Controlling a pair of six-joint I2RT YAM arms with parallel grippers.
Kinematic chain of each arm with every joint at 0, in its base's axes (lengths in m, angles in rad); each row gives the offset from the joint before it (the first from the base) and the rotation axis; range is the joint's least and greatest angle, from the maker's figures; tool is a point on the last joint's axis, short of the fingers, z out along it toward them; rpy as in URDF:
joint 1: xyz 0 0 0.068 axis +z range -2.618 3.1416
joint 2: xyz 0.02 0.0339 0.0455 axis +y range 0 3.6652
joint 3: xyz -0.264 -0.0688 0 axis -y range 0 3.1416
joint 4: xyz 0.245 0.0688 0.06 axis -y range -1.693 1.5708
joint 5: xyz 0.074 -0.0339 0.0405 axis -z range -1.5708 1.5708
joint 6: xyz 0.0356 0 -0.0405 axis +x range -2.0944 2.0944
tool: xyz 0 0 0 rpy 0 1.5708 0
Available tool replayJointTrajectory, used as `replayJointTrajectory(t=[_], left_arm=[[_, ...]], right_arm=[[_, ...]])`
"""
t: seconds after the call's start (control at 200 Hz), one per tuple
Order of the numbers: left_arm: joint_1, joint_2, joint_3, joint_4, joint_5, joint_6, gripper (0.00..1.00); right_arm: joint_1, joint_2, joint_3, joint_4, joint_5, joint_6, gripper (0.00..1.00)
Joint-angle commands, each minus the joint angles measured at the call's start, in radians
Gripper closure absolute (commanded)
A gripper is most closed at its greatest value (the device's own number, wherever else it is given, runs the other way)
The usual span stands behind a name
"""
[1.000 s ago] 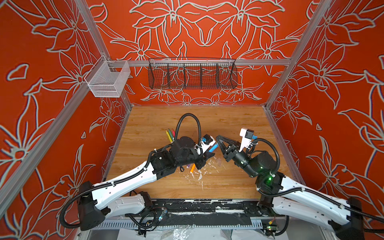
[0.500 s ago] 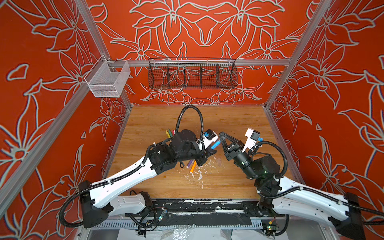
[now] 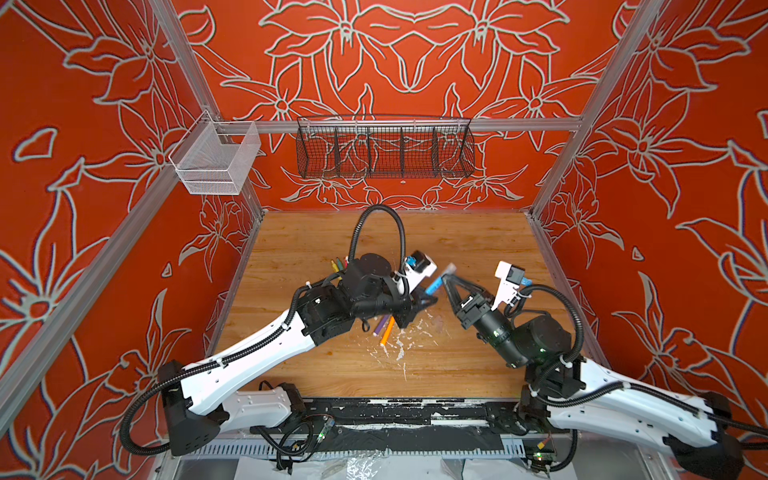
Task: Insert the pens into the pen caps
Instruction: 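Open the right gripper and pull it back from the capped blue marker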
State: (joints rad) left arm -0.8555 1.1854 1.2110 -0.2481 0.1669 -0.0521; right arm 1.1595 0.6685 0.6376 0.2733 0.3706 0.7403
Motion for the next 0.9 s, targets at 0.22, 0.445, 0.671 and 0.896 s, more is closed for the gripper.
replayJointTrajectory(t=[0.22, 0.445, 0.671, 0.896], left_arm=[[0.066, 0.005, -0.113, 0.098, -0.553, -0.215, 1.0], [0.181, 0.163, -0.168, 0.121, -0.446, -0.358, 1.0], [0.193, 0.271, -0.231, 0.113, -0.57, -0.246, 1.0], [0.21, 0.525, -0.017, -0.105, -0.562, -0.291, 1.0]], right_arm=[[0.022, -0.002, 0.328, -0.711, 0.361, -0.208, 0.03], [-0.156, 0.128, 0.27, -0.56, 0.392, -0.334, 0.02], [-0.271, 0.25, 0.12, -0.416, 0.361, -0.315, 0.02], [-0.283, 0.414, 0.172, -0.484, 0.316, -0.264, 0.03]])
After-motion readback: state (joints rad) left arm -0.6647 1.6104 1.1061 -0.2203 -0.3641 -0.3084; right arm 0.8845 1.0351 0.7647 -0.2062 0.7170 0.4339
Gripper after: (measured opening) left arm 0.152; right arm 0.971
